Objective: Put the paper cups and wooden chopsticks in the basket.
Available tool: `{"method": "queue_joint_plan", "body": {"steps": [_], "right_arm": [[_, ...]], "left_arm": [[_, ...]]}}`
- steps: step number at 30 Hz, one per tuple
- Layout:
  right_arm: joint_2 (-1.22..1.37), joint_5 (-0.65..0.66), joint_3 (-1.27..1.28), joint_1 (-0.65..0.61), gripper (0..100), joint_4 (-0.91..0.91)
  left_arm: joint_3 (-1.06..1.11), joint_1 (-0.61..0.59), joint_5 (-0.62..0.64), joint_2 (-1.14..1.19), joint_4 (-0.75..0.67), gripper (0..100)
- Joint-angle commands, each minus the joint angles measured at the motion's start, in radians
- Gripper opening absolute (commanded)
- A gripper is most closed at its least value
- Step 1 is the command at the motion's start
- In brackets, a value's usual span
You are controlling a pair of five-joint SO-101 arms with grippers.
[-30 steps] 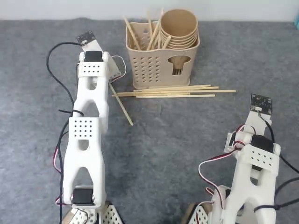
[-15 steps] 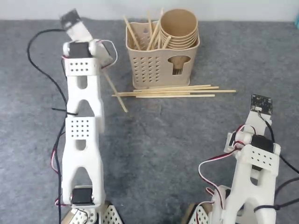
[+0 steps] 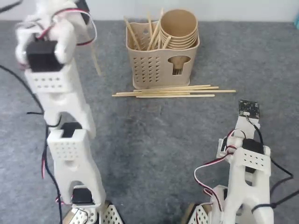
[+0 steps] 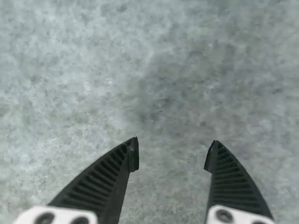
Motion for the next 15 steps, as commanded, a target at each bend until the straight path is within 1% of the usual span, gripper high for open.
{"method": "queue_joint_plan", "body": {"steps": [1, 4, 8, 12, 15], "right_arm": [[-0.016, 0.0, -0.003, -0.039, 24.0, -0.015], [-0.016, 0.0, -0.002, -0.064, 24.0, -0.015], [-0.005, 0.0, -0.002, -0.065, 24.0, -0.021], [-0.005, 0.0, 0.0, -0.065, 24.0, -0.021], [-0.005, 0.0, 0.0, -0.065, 24.0, -0.021]], "left_arm": [[-0.047, 0.009, -0.043, -0.135, -0.123, 1], [-0.045, 0.035, -0.046, -0.138, -0.189, 1], [-0.042, 0.086, -0.046, -0.135, -0.253, 1], [-0.044, 0.155, -0.048, -0.091, -0.356, 1], [-0.042, 0.203, -0.066, -0.041, -0.388, 1]]}}
